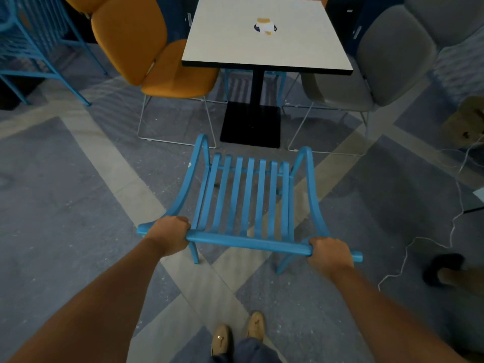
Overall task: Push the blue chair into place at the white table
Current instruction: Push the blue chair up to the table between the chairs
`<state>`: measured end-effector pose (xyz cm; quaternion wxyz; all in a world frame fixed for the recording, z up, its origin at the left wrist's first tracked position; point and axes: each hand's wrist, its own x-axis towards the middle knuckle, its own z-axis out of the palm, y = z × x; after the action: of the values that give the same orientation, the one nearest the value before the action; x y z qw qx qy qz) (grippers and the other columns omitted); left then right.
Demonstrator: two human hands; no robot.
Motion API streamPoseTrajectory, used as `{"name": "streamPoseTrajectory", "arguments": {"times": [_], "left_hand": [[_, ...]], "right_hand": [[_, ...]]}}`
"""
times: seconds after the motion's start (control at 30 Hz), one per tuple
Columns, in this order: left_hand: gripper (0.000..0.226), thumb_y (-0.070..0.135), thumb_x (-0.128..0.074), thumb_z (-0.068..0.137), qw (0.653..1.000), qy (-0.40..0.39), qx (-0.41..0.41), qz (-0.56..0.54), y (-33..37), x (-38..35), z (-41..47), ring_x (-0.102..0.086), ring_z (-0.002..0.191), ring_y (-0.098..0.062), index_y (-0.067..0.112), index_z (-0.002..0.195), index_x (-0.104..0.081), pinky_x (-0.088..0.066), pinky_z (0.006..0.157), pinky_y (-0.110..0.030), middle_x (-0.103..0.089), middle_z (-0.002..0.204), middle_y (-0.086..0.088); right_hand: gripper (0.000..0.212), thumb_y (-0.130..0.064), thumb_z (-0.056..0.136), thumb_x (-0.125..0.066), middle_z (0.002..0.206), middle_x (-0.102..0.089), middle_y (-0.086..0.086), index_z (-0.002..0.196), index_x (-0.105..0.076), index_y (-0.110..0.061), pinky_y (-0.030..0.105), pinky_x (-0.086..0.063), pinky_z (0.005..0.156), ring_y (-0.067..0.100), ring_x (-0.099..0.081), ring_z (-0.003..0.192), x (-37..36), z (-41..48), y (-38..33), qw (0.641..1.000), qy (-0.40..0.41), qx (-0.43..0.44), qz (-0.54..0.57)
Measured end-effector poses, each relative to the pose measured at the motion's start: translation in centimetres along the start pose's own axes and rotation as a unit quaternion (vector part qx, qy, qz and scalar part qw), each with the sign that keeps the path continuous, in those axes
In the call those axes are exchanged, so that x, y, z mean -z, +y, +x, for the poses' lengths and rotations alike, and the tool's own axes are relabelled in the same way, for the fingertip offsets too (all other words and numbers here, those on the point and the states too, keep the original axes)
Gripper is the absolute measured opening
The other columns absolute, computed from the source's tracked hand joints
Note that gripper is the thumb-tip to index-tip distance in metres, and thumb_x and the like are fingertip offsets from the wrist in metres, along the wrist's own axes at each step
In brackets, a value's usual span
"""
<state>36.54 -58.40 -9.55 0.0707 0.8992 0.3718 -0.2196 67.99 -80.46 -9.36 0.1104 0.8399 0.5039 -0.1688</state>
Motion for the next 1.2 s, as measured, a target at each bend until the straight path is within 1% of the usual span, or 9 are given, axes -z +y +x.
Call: {"name": "streamPoseTrajectory", "arguments": {"times": [0.2,0.37,0.47,0.57,0.7,0.83,0.97,1.1,1.2], "left_hand": [[0.027,0.026,-0.056,0.087,1.000,0.001,0.001,-0.003,-0.5,1.5,3.4,-0.065,0.099,-0.017,0.022,0.111,-0.069,-0.054,0.090,-0.030,-0.068,0.110,0.006],[0.027,0.026,-0.057,0.087,1.000,-0.003,0.003,-0.007,-1.6,3.2,6.9,-0.066,0.099,-0.016,0.023,0.110,-0.070,-0.055,0.090,-0.032,-0.068,0.112,0.007],[0.028,0.026,-0.056,0.086,1.000,-0.002,0.007,-0.004,-2.1,4.3,8.9,-0.066,0.100,-0.019,0.022,0.110,-0.070,-0.055,0.089,-0.033,-0.068,0.113,0.006],[0.032,0.027,-0.056,0.085,1.000,0.002,0.005,0.004,-2.5,5.4,10.9,-0.066,0.104,-0.023,0.021,0.114,-0.068,-0.054,0.090,-0.036,-0.068,0.115,0.005],[0.036,0.026,-0.055,0.083,1.000,0.000,-0.011,-0.001,-3.5,6.3,13.8,-0.066,0.104,-0.023,0.022,0.117,-0.068,-0.055,0.090,-0.036,-0.067,0.116,0.005],[0.034,0.023,-0.056,0.084,1.000,0.005,-0.015,-0.009,-4.3,8.0,16.7,-0.066,0.103,-0.023,0.019,0.116,-0.068,-0.055,0.090,-0.037,-0.068,0.113,0.003],[0.035,0.023,-0.056,0.084,1.000,0.005,-0.021,-0.017,-5.0,9.2,19.4,-0.066,0.103,-0.022,0.020,0.116,-0.068,-0.055,0.091,-0.037,-0.068,0.111,0.003],[0.035,0.023,-0.055,0.084,1.000,0.008,-0.019,-0.019,-5.5,10.4,21.9,-0.067,0.102,-0.023,0.020,0.116,-0.069,-0.055,0.089,-0.036,-0.068,0.111,0.003],[0.034,0.022,-0.056,0.084,1.000,0.011,-0.014,-0.023,-5.8,11.3,23.8,-0.067,0.101,-0.024,0.019,0.115,-0.069,-0.056,0.089,-0.038,-0.068,0.110,0.003]], "right_hand": [[0.028,-0.031,0.083,-0.054,0.106,-0.072,0.002,0.108,-0.064,-0.024,0.038,-0.055,0.082,0.029,-0.068,0.097,1.4,3.7,1.1,1.000,0.004,0.009,-0.002],[0.022,-0.031,0.083,-0.055,0.102,-0.072,0.002,0.100,-0.065,-0.022,0.037,-0.055,0.078,0.029,-0.068,0.094,2.9,7.1,1.1,1.000,0.013,0.013,-0.002],[0.020,-0.031,0.083,-0.055,0.101,-0.072,0.000,0.099,-0.065,-0.023,0.037,-0.055,0.078,0.028,-0.069,0.093,3.9,9.5,1.3,1.000,0.013,0.012,-0.001],[0.019,-0.029,0.082,-0.056,0.100,-0.072,0.001,0.096,-0.065,-0.022,0.037,-0.054,0.079,0.029,-0.069,0.093,4.8,11.7,1.6,1.000,0.013,-0.001,-0.006],[0.016,-0.030,0.081,-0.056,0.095,-0.073,0.000,0.091,-0.064,-0.022,0.036,-0.055,0.075,0.026,-0.070,0.089,5.8,14.4,1.7,1.000,0.020,-0.002,-0.010],[0.016,-0.032,0.082,-0.058,0.096,-0.073,-0.001,0.092,-0.065,-0.023,0.035,-0.054,0.076,0.027,-0.069,0.091,7.2,17.4,1.9,1.000,0.024,-0.010,-0.003],[0.014,-0.030,0.080,-0.059,0.095,-0.073,0.001,0.090,-0.064,-0.022,0.037,-0.054,0.076,0.029,-0.069,0.091,8.4,20.2,2.1,1.000,0.025,-0.012,0.001],[0.020,-0.034,0.080,-0.060,0.101,-0.073,-0.001,0.097,-0.065,-0.025,0.036,-0.054,0.079,0.028,-0.068,0.096,9.5,23.2,2.6,1.000,0.020,-0.008,-0.014],[0.020,-0.032,0.079,-0.058,0.099,-0.073,0.000,0.096,-0.065,-0.024,0.037,-0.054,0.079,0.028,-0.069,0.093,10.5,25.5,3.0,1.000,0.022,-0.004,-0.014]]}}
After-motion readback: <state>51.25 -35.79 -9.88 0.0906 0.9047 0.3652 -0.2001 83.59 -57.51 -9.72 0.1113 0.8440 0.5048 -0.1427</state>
